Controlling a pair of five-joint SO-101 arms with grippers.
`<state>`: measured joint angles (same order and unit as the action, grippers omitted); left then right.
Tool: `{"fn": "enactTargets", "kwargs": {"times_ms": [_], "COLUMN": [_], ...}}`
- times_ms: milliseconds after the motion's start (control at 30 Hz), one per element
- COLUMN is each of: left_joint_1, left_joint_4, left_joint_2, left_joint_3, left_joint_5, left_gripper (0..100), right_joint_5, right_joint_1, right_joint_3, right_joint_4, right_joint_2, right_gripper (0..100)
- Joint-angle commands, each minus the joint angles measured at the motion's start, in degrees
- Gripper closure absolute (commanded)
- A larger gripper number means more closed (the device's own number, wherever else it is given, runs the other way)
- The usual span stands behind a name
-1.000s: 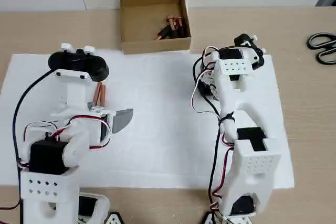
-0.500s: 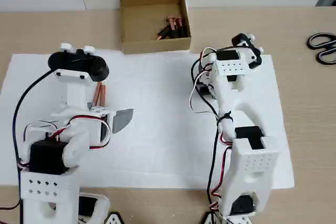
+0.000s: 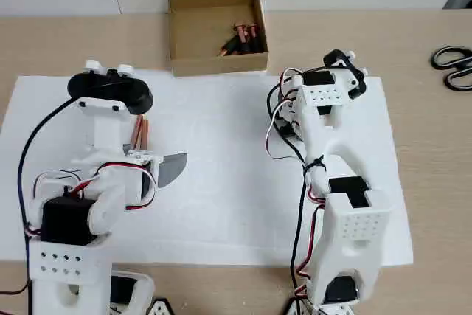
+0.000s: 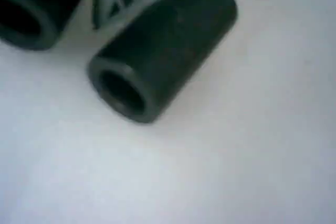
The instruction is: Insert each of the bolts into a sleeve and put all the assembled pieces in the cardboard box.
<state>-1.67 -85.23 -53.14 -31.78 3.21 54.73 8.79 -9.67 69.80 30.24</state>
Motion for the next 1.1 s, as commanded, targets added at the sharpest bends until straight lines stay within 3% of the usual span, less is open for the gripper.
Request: {"fn": "enactTargets", "kwargs": {"times_ms": [0,67,500,633,867,1067], "left_joint_1": [-0.3,-0.3,-0.3,-0.4,-0.4,-0.4], "left_joint_4": [1.2,1.2,1.2,1.2,1.4,1.4], "left_joint_2": [-0.7,-0.7,-0.7,-0.7,-0.7,-0.7], "left_joint_3": [0.4,0.4,0.4,0.4,0.4,0.4], "left_joint_5": [-0.4,-0.4,-0.4,-0.4,-0.4,-0.4], "left_gripper": [69,69,69,69,69,69], "right_joint_5": [-3.6,-6.6,-33.3,-46.5,-70.1,-72.2], "right_joint_1": [0.7,0.7,0.7,1.9,10.0,14.9], "right_joint_3": [-0.9,-2.5,-21.8,-26.5,-27.7,-28.0], "right_joint_4": [5.6,8.2,28.1,28.4,25.5,24.0], "right_joint_2": [2.9,2.9,2.8,2.3,-0.2,4.3], "right_gripper": [94.7,99.8,99.5,99.5,99.5,99.5]}}
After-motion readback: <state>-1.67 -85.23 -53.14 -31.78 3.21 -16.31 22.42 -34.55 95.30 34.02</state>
